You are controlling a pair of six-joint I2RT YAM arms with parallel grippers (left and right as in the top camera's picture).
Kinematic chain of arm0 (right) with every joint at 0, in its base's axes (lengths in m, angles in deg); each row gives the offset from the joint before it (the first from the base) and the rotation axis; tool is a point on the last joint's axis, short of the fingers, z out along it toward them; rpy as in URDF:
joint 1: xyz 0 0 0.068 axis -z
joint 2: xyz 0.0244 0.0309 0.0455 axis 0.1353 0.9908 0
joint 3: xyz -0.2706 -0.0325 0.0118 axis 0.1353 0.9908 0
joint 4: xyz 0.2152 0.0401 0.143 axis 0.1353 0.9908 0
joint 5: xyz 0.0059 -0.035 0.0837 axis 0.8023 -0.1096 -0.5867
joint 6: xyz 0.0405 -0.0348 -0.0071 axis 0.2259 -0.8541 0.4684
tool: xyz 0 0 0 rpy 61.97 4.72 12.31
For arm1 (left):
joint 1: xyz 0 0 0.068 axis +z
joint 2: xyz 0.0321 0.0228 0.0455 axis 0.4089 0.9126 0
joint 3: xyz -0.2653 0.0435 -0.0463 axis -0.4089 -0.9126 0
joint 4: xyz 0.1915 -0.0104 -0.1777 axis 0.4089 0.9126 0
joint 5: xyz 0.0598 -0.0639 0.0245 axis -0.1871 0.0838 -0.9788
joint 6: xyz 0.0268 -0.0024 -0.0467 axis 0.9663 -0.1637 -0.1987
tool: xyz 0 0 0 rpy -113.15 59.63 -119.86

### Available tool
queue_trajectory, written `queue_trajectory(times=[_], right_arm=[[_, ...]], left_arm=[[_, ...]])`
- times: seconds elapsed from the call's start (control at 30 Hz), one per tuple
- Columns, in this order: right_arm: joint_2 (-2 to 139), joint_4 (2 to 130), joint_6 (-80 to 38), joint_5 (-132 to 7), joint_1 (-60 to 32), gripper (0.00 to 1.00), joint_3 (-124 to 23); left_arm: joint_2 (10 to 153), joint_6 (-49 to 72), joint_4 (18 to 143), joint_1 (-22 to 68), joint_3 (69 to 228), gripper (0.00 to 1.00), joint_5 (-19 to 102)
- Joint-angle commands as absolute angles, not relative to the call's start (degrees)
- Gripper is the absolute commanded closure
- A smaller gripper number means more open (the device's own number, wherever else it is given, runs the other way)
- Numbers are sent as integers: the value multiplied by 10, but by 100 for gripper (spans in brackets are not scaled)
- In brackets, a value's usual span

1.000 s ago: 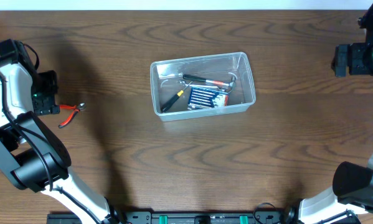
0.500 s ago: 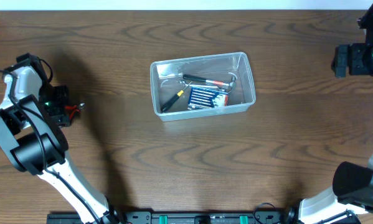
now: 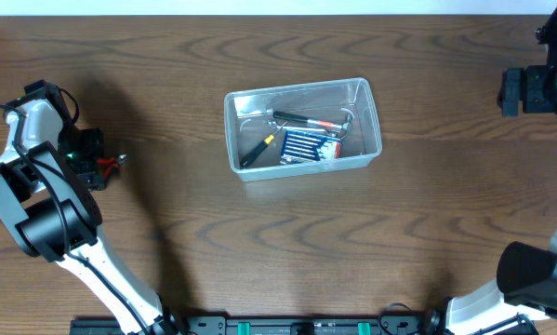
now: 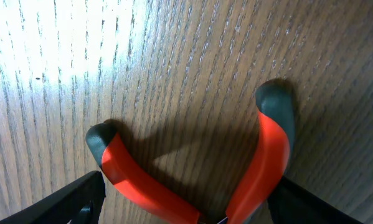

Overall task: Pack container
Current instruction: 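Lower the left gripper onto the red pliers handles and grasp them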

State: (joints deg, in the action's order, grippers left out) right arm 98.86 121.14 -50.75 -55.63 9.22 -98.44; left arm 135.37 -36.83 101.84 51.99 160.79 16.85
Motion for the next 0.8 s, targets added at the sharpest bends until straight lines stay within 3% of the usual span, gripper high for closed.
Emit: queue_trajectory(times=[0.0,0.47,0.57,0.77], right_arm=[[989,1211,-500,-549,98,1,-984],[989,1212,-500,-549,97,1,-984],[989,1212,-500,-549,97,1,-984],[989,1213,-500,-549,97,1,-984]], left_arm=[[1363,-360,1023,519,1604,17,166],[1363,-360,1033,519,1604,20,168],[1363,-361,1032,517,1604,28,168],[1363,-361,1029,517,1604,29,168]])
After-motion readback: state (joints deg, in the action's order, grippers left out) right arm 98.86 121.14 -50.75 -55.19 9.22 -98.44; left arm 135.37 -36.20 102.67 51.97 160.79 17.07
